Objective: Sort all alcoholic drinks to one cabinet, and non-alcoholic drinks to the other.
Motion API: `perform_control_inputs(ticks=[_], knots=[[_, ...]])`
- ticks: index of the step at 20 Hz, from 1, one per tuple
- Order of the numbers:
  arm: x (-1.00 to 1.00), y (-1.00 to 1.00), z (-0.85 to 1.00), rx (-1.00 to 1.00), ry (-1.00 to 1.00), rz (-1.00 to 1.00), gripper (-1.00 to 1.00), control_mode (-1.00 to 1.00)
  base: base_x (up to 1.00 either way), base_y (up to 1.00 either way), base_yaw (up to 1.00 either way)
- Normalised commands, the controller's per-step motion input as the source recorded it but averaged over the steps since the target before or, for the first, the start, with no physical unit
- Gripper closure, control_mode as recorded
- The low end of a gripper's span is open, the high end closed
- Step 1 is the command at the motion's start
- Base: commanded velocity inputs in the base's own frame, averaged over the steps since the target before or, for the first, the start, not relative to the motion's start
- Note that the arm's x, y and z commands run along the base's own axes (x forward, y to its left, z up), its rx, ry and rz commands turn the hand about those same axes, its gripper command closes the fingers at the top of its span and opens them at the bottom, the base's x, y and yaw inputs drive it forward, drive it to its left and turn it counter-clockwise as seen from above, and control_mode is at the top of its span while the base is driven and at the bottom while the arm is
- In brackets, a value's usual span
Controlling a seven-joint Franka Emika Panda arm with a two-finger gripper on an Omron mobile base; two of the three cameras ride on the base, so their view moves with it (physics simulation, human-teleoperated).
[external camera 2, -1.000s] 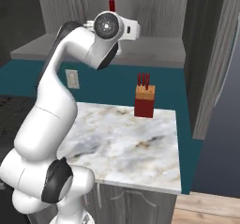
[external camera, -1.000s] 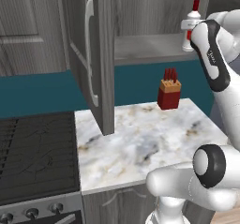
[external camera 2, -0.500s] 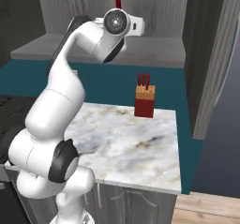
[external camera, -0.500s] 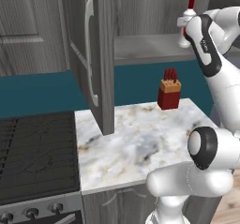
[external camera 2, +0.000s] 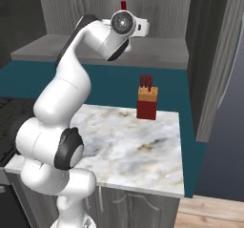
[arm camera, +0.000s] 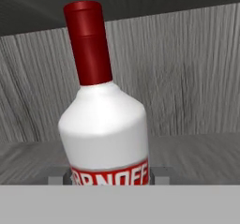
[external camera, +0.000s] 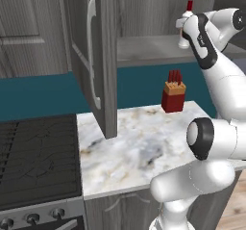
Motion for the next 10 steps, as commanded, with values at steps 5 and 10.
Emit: perform_control_inputs(ticks=[5,10], knots=[[0.4,-0.08,-0.25,0.0,0.0,0.01,1.0,-1.0,0.0,0.0,0.0],[0.44,-0.06,-0.25,0.0,0.0,0.01,1.0,-1.0,0.0,0.0,0.0]])
